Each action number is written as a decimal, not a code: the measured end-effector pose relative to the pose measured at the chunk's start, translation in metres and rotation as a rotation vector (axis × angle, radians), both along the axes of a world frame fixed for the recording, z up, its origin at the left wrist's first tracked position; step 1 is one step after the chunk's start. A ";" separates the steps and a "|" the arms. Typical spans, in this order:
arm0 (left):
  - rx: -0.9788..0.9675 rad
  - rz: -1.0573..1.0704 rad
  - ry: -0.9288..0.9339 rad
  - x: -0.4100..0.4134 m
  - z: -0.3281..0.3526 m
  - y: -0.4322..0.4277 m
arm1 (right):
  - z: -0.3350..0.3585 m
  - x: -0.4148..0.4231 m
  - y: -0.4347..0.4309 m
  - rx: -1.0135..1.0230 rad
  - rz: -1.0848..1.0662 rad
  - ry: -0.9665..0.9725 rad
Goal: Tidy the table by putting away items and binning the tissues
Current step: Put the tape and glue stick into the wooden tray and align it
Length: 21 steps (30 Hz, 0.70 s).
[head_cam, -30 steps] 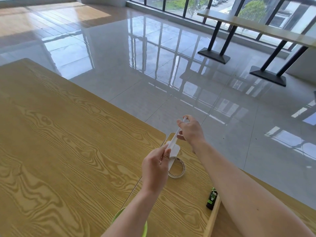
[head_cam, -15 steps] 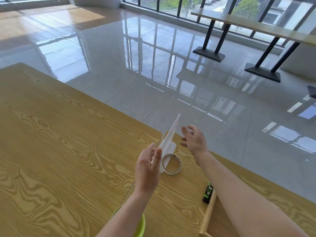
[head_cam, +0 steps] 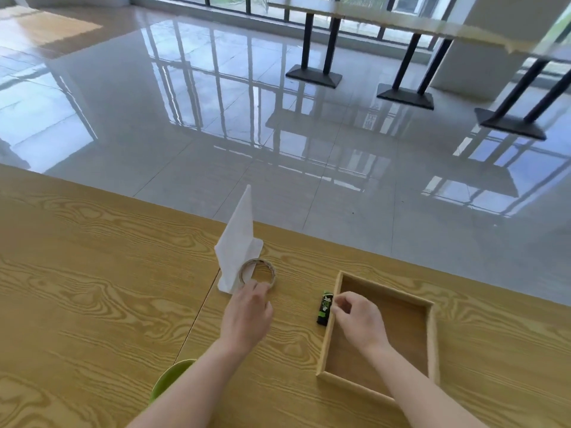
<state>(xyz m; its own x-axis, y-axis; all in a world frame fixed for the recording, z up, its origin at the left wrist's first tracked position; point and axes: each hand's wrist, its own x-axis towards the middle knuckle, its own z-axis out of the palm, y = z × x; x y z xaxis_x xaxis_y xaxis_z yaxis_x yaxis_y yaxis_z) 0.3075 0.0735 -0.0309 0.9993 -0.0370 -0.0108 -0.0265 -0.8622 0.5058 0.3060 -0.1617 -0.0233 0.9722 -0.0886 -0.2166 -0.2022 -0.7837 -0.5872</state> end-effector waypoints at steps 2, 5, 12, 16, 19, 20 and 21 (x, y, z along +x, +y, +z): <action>0.152 -0.040 -0.016 0.017 -0.008 -0.003 | -0.002 0.004 0.003 -0.088 0.108 -0.062; 0.355 -0.095 0.039 0.034 -0.018 -0.006 | -0.003 0.019 0.012 -0.304 0.331 -0.072; 0.470 -0.115 0.080 0.041 -0.034 -0.008 | -0.011 0.050 0.022 -0.794 0.617 0.113; 0.446 -0.133 0.114 0.046 -0.036 -0.008 | -0.018 0.053 0.023 -0.814 0.616 0.130; 0.449 -0.155 0.134 0.046 -0.036 -0.010 | -0.023 0.053 0.025 -0.783 0.604 0.115; 0.446 -0.161 0.136 0.046 -0.036 -0.011 | -0.025 0.052 0.025 -0.756 0.596 0.107; 0.441 -0.164 0.134 0.046 -0.036 -0.011 | -0.027 0.052 0.025 -0.725 0.590 0.097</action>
<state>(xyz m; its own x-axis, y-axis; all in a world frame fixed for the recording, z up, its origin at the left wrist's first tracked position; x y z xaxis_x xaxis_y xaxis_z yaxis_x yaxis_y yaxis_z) 0.3530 0.0622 -0.0664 0.9693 -0.1570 -0.1894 -0.1397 -0.9850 0.1016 0.3581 -0.1371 -0.0502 0.8838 0.2673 -0.3839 0.3215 -0.9432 0.0835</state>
